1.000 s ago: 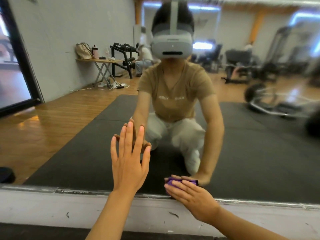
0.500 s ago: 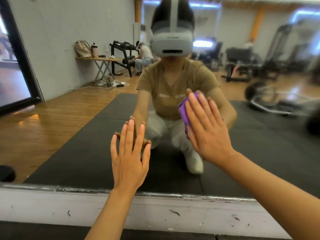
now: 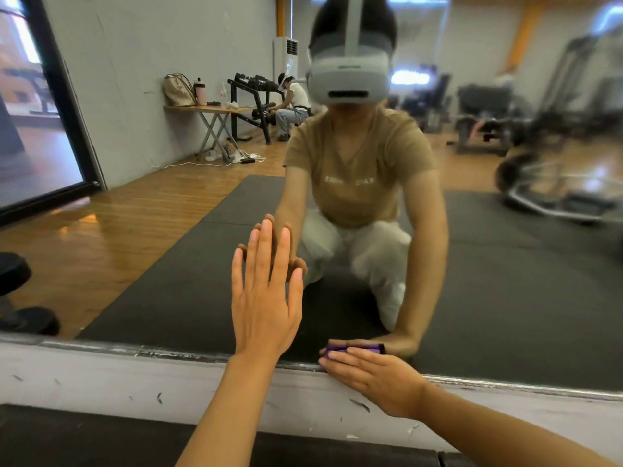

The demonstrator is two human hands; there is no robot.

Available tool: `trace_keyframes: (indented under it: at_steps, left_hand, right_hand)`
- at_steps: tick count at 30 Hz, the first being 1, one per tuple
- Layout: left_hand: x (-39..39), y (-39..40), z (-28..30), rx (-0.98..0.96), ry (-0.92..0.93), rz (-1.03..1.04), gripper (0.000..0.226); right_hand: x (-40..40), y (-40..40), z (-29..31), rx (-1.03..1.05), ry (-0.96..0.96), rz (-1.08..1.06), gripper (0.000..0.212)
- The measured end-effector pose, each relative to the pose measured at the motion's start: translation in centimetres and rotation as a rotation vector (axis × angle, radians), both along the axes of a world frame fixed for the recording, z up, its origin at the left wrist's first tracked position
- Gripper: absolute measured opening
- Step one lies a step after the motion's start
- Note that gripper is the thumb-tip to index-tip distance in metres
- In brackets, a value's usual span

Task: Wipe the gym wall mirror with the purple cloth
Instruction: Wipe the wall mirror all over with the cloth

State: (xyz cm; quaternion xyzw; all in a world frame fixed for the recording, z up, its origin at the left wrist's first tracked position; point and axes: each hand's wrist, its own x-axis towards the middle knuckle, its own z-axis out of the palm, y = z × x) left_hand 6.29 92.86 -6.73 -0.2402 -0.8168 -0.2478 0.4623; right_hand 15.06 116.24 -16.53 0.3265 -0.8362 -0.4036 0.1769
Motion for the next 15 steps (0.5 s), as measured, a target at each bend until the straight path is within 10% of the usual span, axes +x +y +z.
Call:
trace_keyframes:
  at_steps: [4, 15]
  left_hand:
    - [-0.2, -0.8, -0.1, 0.035, -0.028, 0.011, 0.064]
    - [-0.5, -1.8, 0.0, 0.032, -0.040, 0.032, 0.059]
  right_hand:
    - [-0.2, 0.1, 1.1, 0.008, 0.082, 0.052, 0.116]
    - [-3.1, -4.7, 24.2, -0.807, 0.782, 0.083, 0.057]
